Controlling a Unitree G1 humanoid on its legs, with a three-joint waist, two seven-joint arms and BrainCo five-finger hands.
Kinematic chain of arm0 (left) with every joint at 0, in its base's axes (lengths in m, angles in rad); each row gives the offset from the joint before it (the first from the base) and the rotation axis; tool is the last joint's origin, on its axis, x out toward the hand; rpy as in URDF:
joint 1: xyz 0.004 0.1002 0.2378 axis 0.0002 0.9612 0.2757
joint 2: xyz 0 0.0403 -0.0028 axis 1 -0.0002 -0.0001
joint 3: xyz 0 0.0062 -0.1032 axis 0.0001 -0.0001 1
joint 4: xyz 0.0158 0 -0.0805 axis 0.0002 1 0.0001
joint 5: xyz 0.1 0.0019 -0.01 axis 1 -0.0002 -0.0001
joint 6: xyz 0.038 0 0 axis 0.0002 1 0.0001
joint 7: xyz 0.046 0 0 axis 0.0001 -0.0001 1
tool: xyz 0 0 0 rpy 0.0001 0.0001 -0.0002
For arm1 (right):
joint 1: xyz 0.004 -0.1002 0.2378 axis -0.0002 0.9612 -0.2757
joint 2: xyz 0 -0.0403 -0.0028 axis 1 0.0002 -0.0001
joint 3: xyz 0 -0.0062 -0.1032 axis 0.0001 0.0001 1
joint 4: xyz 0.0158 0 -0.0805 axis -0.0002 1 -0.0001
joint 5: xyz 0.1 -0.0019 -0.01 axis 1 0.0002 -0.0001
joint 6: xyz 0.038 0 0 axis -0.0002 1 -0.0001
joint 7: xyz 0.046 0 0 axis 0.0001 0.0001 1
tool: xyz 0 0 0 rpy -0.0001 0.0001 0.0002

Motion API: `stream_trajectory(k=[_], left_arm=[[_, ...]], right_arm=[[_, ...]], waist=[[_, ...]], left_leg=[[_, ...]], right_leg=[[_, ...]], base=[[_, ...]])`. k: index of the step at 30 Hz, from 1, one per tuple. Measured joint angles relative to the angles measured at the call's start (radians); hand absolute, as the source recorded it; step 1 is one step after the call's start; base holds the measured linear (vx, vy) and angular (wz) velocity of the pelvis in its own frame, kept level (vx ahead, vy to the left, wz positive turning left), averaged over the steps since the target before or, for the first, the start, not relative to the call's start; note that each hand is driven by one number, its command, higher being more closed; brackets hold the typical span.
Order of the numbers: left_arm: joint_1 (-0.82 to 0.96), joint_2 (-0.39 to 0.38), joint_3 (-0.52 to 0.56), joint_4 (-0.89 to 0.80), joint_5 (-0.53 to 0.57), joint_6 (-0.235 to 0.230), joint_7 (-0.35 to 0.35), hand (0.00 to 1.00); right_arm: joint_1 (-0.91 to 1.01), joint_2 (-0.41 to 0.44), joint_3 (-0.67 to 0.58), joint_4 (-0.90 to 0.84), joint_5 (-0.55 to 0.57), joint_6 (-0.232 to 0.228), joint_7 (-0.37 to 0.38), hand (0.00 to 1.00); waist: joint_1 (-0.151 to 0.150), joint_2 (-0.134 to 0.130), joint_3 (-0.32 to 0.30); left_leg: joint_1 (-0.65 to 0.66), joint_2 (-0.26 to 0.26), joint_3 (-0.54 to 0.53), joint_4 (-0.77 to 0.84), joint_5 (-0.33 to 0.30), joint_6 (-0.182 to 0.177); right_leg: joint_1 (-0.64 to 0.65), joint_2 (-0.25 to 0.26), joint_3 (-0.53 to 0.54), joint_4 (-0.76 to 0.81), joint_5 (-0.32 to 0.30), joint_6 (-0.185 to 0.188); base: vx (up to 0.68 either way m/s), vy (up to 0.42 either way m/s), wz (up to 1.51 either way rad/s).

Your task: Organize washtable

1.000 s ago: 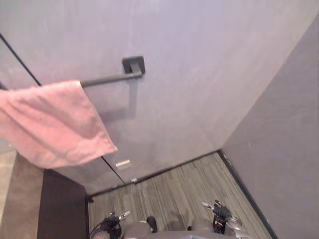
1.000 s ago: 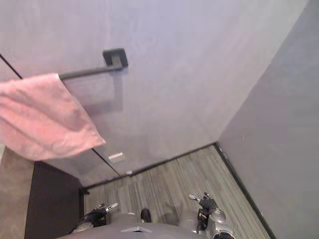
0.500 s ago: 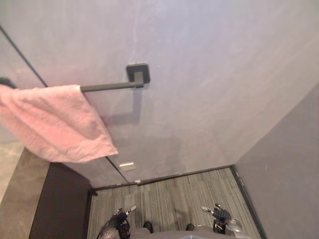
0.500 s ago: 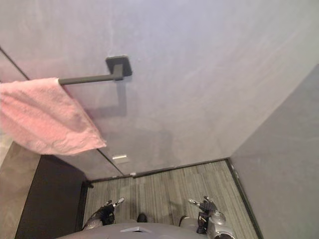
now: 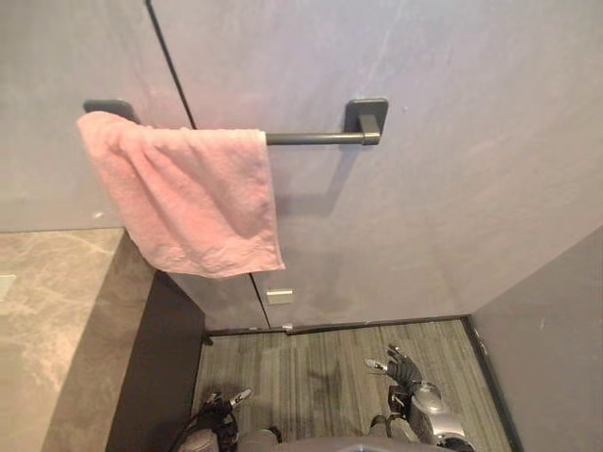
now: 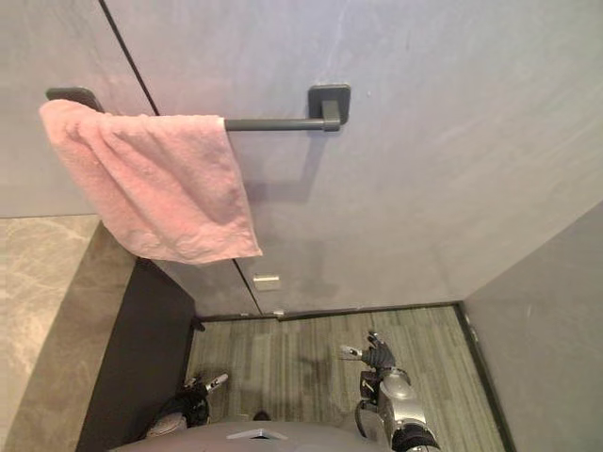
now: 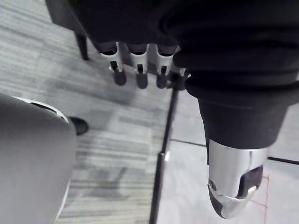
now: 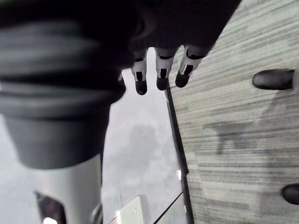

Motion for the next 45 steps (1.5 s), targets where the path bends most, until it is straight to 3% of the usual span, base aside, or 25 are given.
stream_trajectory(k=[6,15,21,28,32,45], left_arm=[[-0.011,0.006,-0.044,-0.083,0.0,-0.007,0.008,0.0],[0.012,0.018,-0.025,-0.023,0.047,-0.002,0.019,0.0],[0.009,0.021,-0.022,0.004,0.091,0.004,0.014,0.0],[-0.021,0.017,-0.025,0.005,0.089,0.014,0.027,0.0],[-0.024,0.014,-0.027,0.001,0.08,0.016,0.036,0.0],[-0.026,-0.006,-0.03,-0.02,0.036,0.018,0.059,0.0]], right_arm=[[-0.009,-0.005,0.078,-0.167,0.039,-0.005,-0.013,0.0],[-0.018,-0.072,0.203,-0.573,0.097,-0.037,-0.007,0.0],[-0.212,-0.147,0.363,-0.739,0.156,-0.077,0.031,0.0],[-0.501,-0.145,0.46,-0.695,0.226,-0.112,0.014,0.0],[-0.634,-0.148,0.466,-0.565,0.225,-0.108,-0.021,0.0],[-0.782,-0.147,0.491,-0.471,0.228,-0.089,-0.056,0.0]], waist=[[-0.008,0.012,-0.007],[-0.007,0.009,-0.009],[0.003,0.005,-0.01],[0.046,-0.001,-0.003],[0.051,-0.001,0.003],[0.056,0.014,0.031]], left_leg=[[0.001,-0.004,0.005,-0.03,0.017,0.013],[0.015,0.052,0.065,-0.101,0.044,-0.018],[0.001,0.066,0.035,-0.137,0.071,-0.029],[-0.04,0.075,0.003,-0.16,0.105,-0.033],[-0.058,0.078,-0.007,-0.16,0.115,-0.033],[-0.074,0.086,-0.041,-0.215,0.17,-0.039]], right_leg=[[-0.002,0.007,0.006,-0.042,0.022,0.008],[-0.012,0.08,0.05,-0.148,0.084,-0.007],[-0.003,0.095,0.007,-0.182,0.1,-0.011],[-0.037,0.102,-0.027,-0.181,0.115,-0.019],[-0.048,0.103,-0.029,-0.181,0.126,-0.024],[-0.071,0.115,-0.034,-0.18,0.135,-0.028]], base=[[0.04,-0.009,-0.04],[0.02,-0.061,-0.23],[0.02,-0.038,0.15],[-0.02,-0.017,0.15],[-0.04,0.005,0.1],[-0.04,-0.011,0.06]])
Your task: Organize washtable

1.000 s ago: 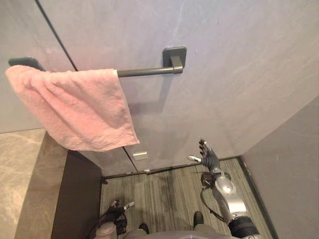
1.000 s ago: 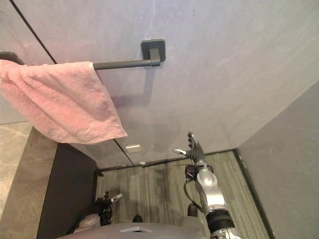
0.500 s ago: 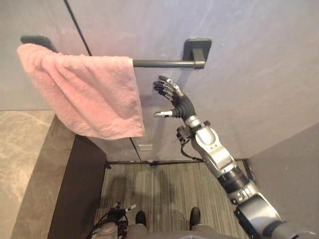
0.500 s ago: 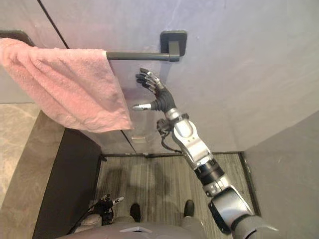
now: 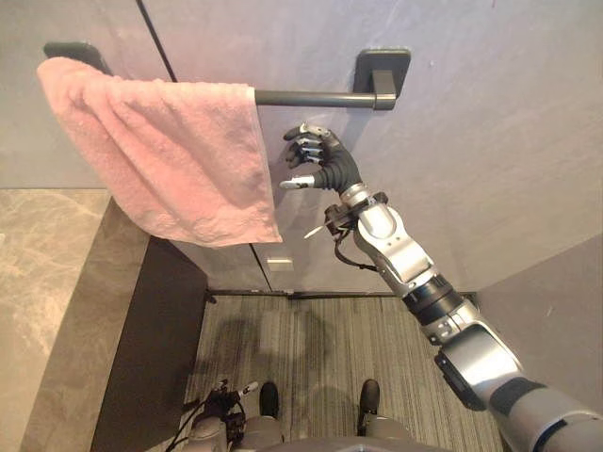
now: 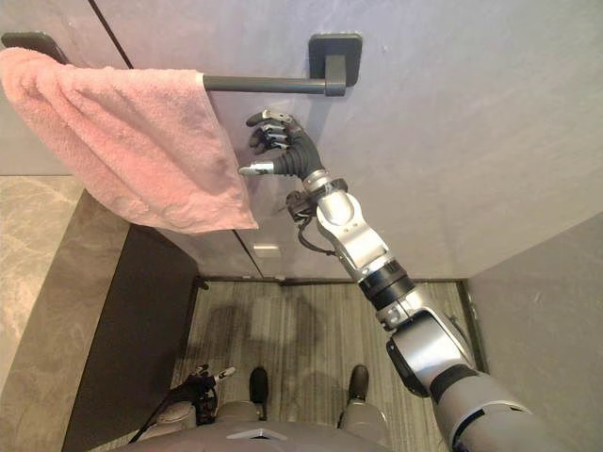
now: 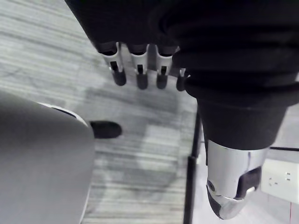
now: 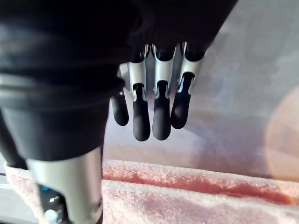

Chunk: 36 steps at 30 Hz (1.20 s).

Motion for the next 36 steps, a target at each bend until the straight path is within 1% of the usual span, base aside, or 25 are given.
stream_trajectory(k=[1,4,5,6,8,10,12,19,22,23,25,27,29,32,34,36], left_arm=[[0.0,-0.003,-0.006,-0.011,-0.005,0.001,0.0,0.0],[0.007,-0.006,-0.075,-0.126,-0.049,-0.002,0.007,0.0],[0.014,-0.009,-0.101,-0.222,-0.084,-0.005,0.01,0.0],[0.019,-0.011,-0.124,-0.326,-0.11,-0.019,0.012,0.0],[0.032,-0.012,-0.141,-0.443,-0.147,-0.032,0.014,0.0],[0.043,-0.013,-0.16,-0.578,-0.193,-0.065,0.015,0.0],[0.043,-0.013,-0.164,-0.624,-0.204,-0.079,0.015,0.0],[0.096,-0.013,-0.164,-0.788,-0.262,-0.096,0.041,0.0],[0.103,-0.013,-0.162,-0.839,-0.275,-0.101,0.053,0.0],[0.109,-0.014,-0.162,-0.862,-0.281,-0.105,0.054,0.0],[0.122,-0.014,-0.162,-0.906,-0.282,-0.109,0.055,0.0],[0.128,-0.014,-0.162,-0.942,-0.296,-0.117,0.056,0.0],[0.128,-0.013,-0.16,-0.986,-0.322,-0.13,0.057,0.0],[0.127,-0.014,-0.161,-1.022,-0.332,-0.135,0.057,0.0],[0.127,-0.014,-0.161,-1.041,-0.35,-0.136,0.057,0.0],[0.128,-0.013,-0.15,-1.056,-0.356,-0.138,0.059,0.0]], right_arm=[[-0.006,0.002,0.004,0.014,0.002,0.0,0.0,0.0],[-0.008,0.004,0.036,0.055,0.034,0.003,0.0,0.0],[-0.005,0.003,0.041,0.06,0.035,0.009,0.0,0.0],[-0.005,0.003,0.049,0.06,0.035,0.017,0.0,0.0],[0.006,0.003,0.076,0.059,0.036,0.024,0.005,0.0],[0.043,0.011,0.096,0.059,0.036,0.027,0.018,0.0],[0.064,0.015,0.103,0.059,0.037,0.029,0.028,0.0],[0.081,0.026,0.105,0.061,0.038,0.041,0.046,0.0],[0.08,0.044,0.105,0.076,0.066,0.041,0.047,0.0],[0.08,0.053,0.105,0.104,0.075,0.043,0.047,0.0],[0.078,0.061,0.105,0.147,0.075,0.05,0.046,0.0],[0.061,0.061,0.101,0.18,0.075,0.051,0.044,0.0],[0.006,0.069,0.097,0.221,0.075,0.065,0.041,0.0],[-0.047,0.078,0.086,0.222,0.075,0.066,0.036,0.0],[-0.056,0.092,0.06,0.223,0.075,0.066,0.028,0.0],[-0.063,0.106,0.056,0.252,0.075,0.067,0.017,0.0]], waist=[[0.001,0.0,0.0],[0.007,0.005,0.004],[0.009,0.009,0.013],[0.013,0.01,0.025],[0.016,0.012,0.032],[0.016,0.012,0.032],[0.015,0.012,0.032],[0.018,0.012,0.032],[0.02,0.012,0.032],[0.021,0.012,0.032],[0.029,0.012,0.031],[0.045,0.012,0.031],[0.052,0.012,0.031],[0.053,0.012,0.031],[0.069,0.011,0.031],[0.075,0.011,0.03]], left_leg=[[0.0,0.002,0.0,0.0,0.001,-0.001],[-0.008,0.01,-0.012,0.0,0.008,-0.006],[-0.013,0.011,-0.021,0.0,0.015,-0.009],[-0.016,0.013,-0.025,0.0,0.019,-0.011],[-0.017,0.017,-0.027,0.0,0.021,-0.013],[-0.017,0.024,-0.029,0.0,0.023,-0.015],[-0.016,0.024,-0.029,0.0,0.027,-0.016],[0.007,0.025,-0.032,0.001,0.026,-0.016],[0.005,0.026,-0.039,0.0,0.027,-0.016],[0.005,0.026,-0.045,0.0,0.027,-0.016],[0.004,0.026,-0.047,0.0,0.027,-0.017],[0.003,0.027,-0.049,0.0,0.029,-0.018],[-0.003,0.028,-0.057,0.0,0.034,-0.021],[-0.015,0.03,-0.072,0.001,0.044,-0.023],[-0.018,0.031,-0.077,0.001,0.045,-0.024],[-0.027,0.031,-0.088,0.001,0.05,-0.023]], right_leg=[[0.0,0.002,0.0,0.0,0.001,-0.001],[0.0,0.009,-0.009,0.0,0.001,-0.002],[0.0,0.011,-0.016,0.0,0.001,-0.002],[0.0,0.013,-0.02,0.0,0.001,-0.003],[0.0,0.017,-0.021,-0.001,0.001,-0.003],[0.002,0.021,-0.023,-0.001,0.001,-0.003],[0.003,0.021,-0.023,-0.001,0.001,-0.003],[0.042,0.022,-0.037,-0.02,0.003,-0.006],[0.045,0.023,-0.043,-0.022,0.003,-0.006],[0.047,0.023,-0.046,-0.022,0.003,-0.006],[0.05,0.023,-0.05,-0.024,0.003,-0.007],[0.05,0.024,-0.05,-0.027,0.006,-0.01],[0.051,0.028,-0.059,-0.027,0.006,-0.01],[0.05,0.03,-0.077,-0.028,0.006,-0.011],[0.05,0.031,-0.082,-0.028,0.006,-0.011],[0.05,0.031,-0.095,-0.028,0.006,-0.011]], base=[[-0.04,-0.02,0.03],[-0.03,-0.026,0.12],[-0.05,-0.03,0.17],[-0.05,-0.029,0.13],[-0.02,-0.013,0.03],[0.0,0.0,0.0],[0.0,0.0,0.0],[0.0,-0.002,0.04],[-0.02,-0.011,0.07],[-0.02,-0.005,0.08],[-0.02,-0.003,0.06],[0.0,-0.006,0.02],[-0.01,-0.017,0.11],[-0.01,-0.015,0.17],[-0.01,-0.008,0.1],[-0.01,-0.004,0.18]])
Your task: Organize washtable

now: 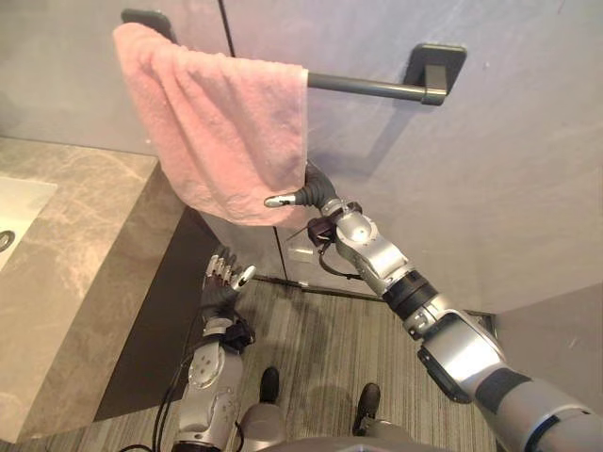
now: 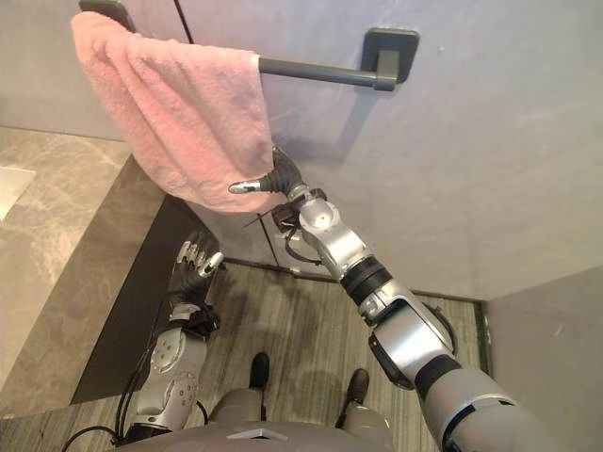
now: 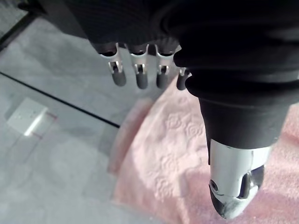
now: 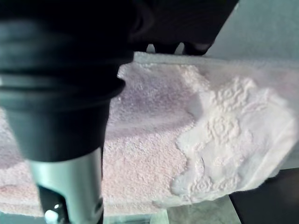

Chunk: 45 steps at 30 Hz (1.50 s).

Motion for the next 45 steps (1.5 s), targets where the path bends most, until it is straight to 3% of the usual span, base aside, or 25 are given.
stream_trajectory(k=[1,2,14,24,33,39,45], left_arm=[[0.001,0.001,0.0,-0.013,-0.002,0.0,0.003,0.0],[0.002,0.001,0.0,-0.022,-0.002,0.0,0.006,0.0],[-0.009,0.004,0.059,-0.12,-0.001,-0.029,0.044,0.0],[-0.019,0.002,0.201,-0.221,0.018,-0.035,0.066,0.0],[-0.026,0.004,0.269,-0.221,0.039,-0.034,0.072,0.0],[-0.082,0.014,0.256,-0.199,0.039,-0.035,0.08,0.0],[-0.182,0.063,0.215,-0.066,0.058,-0.019,0.107,0.0]], right_arm=[[-0.001,0.005,-0.003,0.004,0.0,0.0,-0.006,0.0],[-0.002,0.005,-0.003,0.004,0.0,0.0,-0.009,1.0],[-0.075,0.013,-0.112,0.044,-0.002,0.0,-0.046,1.0],[0.001,0.004,-0.197,0.035,-0.012,0.0,-0.051,1.0],[0.115,0.0,-0.242,-0.056,-0.042,-0.014,-0.041,1.0],[0.173,0.009,-0.261,-0.084,-0.043,-0.021,-0.04,1.0],[0.204,0.011,-0.234,-0.133,-0.044,-0.019,-0.045,1.0]], waist=[[0.001,0.0,0.0],[0.001,0.0,0.0],[0.026,-0.004,-0.002],[0.02,-0.008,-0.005],[-0.007,-0.004,-0.009],[-0.003,0.02,-0.034],[-0.009,0.023,-0.037]], left_leg=[[-0.005,0.0,-0.011,0.0,0.003,0.0],[-0.006,0.0,-0.013,0.0,0.004,-0.001],[-0.024,0.009,-0.018,0.0,0.017,-0.007],[0.0,0.011,0.011,-0.001,0.018,-0.008],[0.014,0.01,0.04,-0.002,0.017,-0.008],[0.014,0.012,0.047,-0.001,0.018,-0.008],[0.028,0.015,0.101,-0.001,0.016,-0.008]], right_leg=[[0.0,0.0,-0.009,0.0,0.0,0.0],[0.0,0.0,-0.01,0.0,0.0,0.0],[-0.013,0.01,-0.013,0.0,0.005,-0.009],[-0.006,0.009,-0.004,0.0,0.009,-0.014],[-0.01,0.008,0.02,-0.001,0.01,-0.02],[-0.016,0.01,0.028,-0.001,0.015,-0.022],[-0.036,0.013,0.084,-0.001,0.036,-0.024]], base=[[-0.02,-0.003,0.24],[-0.02,-0.003,0.13],[-0.01,-0.001,0.01],[-0.01,0.001,-0.07],[-0.01,0.002,-0.09],[0.0,0.0,-0.03],[-0.03,0.007,-0.27]])
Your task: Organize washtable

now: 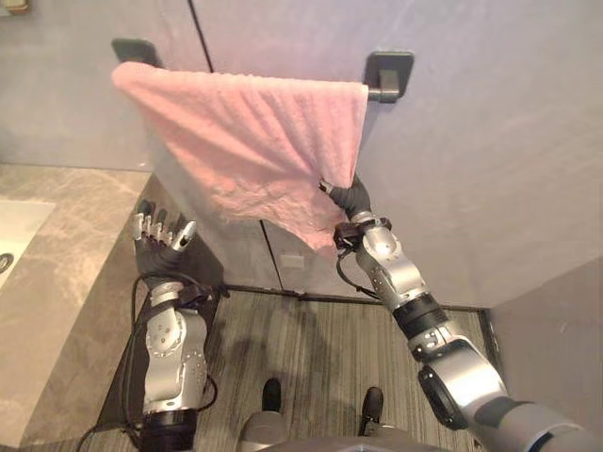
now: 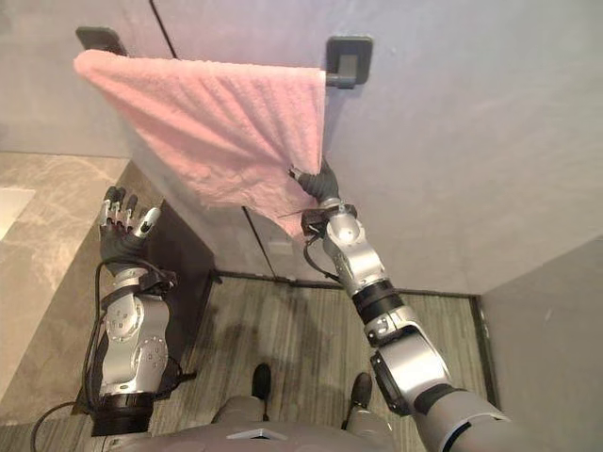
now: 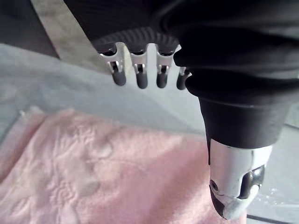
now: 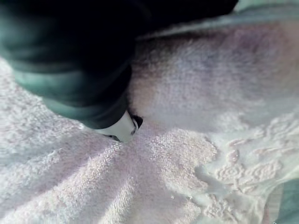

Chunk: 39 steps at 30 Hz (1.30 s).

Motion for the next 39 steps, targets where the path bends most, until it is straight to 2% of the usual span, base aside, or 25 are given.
stream_trajectory(k=[3,7,10,19,27,28,33,39], left_arm=[[-0.057,0.039,-0.014,0.059,0.013,0.008,0.009,0.0],[-0.153,0.058,-0.022,0.149,0.039,0.024,0.038,0.0],[-0.18,0.068,-0.016,0.185,0.04,0.03,0.071,0.0],[-0.285,0.068,0.029,0.302,0.04,0.046,0.189,0.0],[-0.371,0.073,0.066,0.39,0.038,0.058,0.253,0.0],[-0.39,0.082,0.067,0.416,0.037,0.059,0.257,1.0],[-0.449,0.119,0.066,0.473,0.037,0.061,0.251,1.0],[-0.472,0.149,0.046,0.484,0.016,0.062,0.185,1.0]], right_arm=[[0.002,0.0,0.014,-0.002,0.0,-0.001,0.003,1.0],[0.002,-0.006,0.026,-0.005,0.001,-0.004,0.003,1.0],[0.012,-0.002,0.066,-0.033,0.002,-0.001,0.003,1.0],[0.012,0.014,0.13,-0.038,0.004,-0.009,-0.008,1.0],[0.011,0.015,0.169,-0.04,0.005,-0.017,-0.028,1.0],[0.011,0.015,0.172,-0.04,0.005,-0.021,-0.032,1.0],[0.011,0.015,0.187,-0.041,0.005,-0.03,-0.039,1.0],[0.01,0.018,0.203,-0.041,0.028,-0.032,-0.036,1.0]], waist=[[-0.026,0.002,-0.001],[-0.031,0.002,-0.001],[-0.047,0.002,-0.001],[-0.053,0.002,-0.001],[-0.064,0.002,-0.001],[-0.065,0.002,-0.001],[-0.072,0.003,-0.001],[-0.076,0.003,-0.001]], left_leg=[[0.006,0.003,0.02,0.0,0.0,-0.001],[0.006,0.004,0.03,0.0,-0.001,-0.002],[0.011,0.004,0.04,0.0,-0.001,-0.002],[0.022,0.009,0.068,0.0,-0.003,-0.005],[0.021,0.01,0.077,0.0,-0.003,-0.005],[0.021,0.01,0.078,0.0,-0.003,-0.005],[0.021,0.01,0.082,0.0,-0.003,-0.005],[0.021,0.01,0.091,0.0,-0.004,-0.005]], right_leg=[[-0.008,0.0,0.021,-0.001,0.004,-0.002],[-0.015,0.003,0.036,-0.002,0.01,-0.004],[-0.017,0.006,0.045,-0.003,0.011,-0.003],[-0.023,0.009,0.071,-0.002,0.02,-0.006],[-0.029,0.011,0.079,-0.003,0.025,-0.007],[-0.031,0.011,0.082,-0.003,0.027,-0.008],[-0.034,0.012,0.087,-0.004,0.028,-0.008],[-0.039,0.012,0.094,-0.004,0.028,-0.008]], base=[[-0.04,0.003,-0.2],[-0.04,-0.004,-0.11],[-0.01,-0.004,-0.08],[0.01,0.001,-0.1],[0.0,0.0,-0.02],[-0.01,-0.001,-0.04],[-0.01,0.0,-0.02],[0.0,0.001,-0.03]])
